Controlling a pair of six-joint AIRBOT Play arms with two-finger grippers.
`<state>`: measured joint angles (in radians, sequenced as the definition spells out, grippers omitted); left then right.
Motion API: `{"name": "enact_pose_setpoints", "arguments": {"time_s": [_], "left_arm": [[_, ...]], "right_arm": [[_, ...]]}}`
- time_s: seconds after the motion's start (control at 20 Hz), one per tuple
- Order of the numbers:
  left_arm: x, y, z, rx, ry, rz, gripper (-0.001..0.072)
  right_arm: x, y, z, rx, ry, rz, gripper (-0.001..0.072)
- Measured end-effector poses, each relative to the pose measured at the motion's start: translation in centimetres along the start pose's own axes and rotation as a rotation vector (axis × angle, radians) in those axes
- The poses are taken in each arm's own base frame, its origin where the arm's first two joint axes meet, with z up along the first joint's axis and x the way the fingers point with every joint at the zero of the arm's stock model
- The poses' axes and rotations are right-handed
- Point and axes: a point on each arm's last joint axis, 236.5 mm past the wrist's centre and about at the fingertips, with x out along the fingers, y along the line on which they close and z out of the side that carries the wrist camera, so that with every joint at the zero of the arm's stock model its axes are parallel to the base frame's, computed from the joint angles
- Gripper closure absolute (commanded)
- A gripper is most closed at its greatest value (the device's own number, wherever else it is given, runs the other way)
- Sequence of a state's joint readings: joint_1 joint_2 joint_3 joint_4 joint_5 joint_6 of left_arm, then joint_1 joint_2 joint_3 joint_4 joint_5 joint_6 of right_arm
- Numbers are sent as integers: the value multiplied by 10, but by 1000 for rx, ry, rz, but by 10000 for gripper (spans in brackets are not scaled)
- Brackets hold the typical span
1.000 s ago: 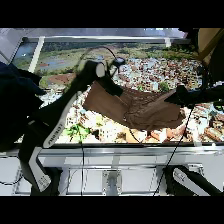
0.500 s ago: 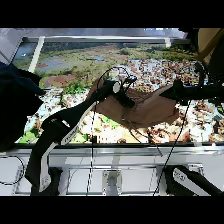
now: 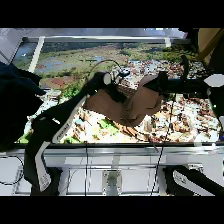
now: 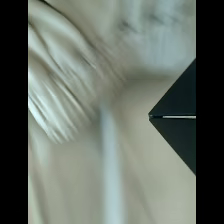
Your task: Fold the clothes and pants, and hang the long-sleeved shirts on hangers.
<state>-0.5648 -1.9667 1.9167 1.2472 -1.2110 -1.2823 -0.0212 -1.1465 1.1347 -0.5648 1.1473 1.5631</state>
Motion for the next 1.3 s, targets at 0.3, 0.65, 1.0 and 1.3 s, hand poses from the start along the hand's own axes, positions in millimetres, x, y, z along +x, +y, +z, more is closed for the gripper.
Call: {"name": "enact_pose_setpoints", "arguments": {"time_s": [0.3, 0.65, 1.0, 1.3], "left_arm": [[-143, 121, -47, -166, 9, 202, 693], [-220, 184, -95, -331, -22, 296, 692], [-231, 195, -111, -374, -9, 304, 692], [-228, 181, -101, -375, -45, 228, 692]], "right_arm": [[94, 38, 5, -95, -14, 42, 614], [188, 104, 10, -311, -106, 115, 206], [99, 35, 57, -402, -17, -148, 256], [48, -105, 52, -120, 53, -470, 88]]}}
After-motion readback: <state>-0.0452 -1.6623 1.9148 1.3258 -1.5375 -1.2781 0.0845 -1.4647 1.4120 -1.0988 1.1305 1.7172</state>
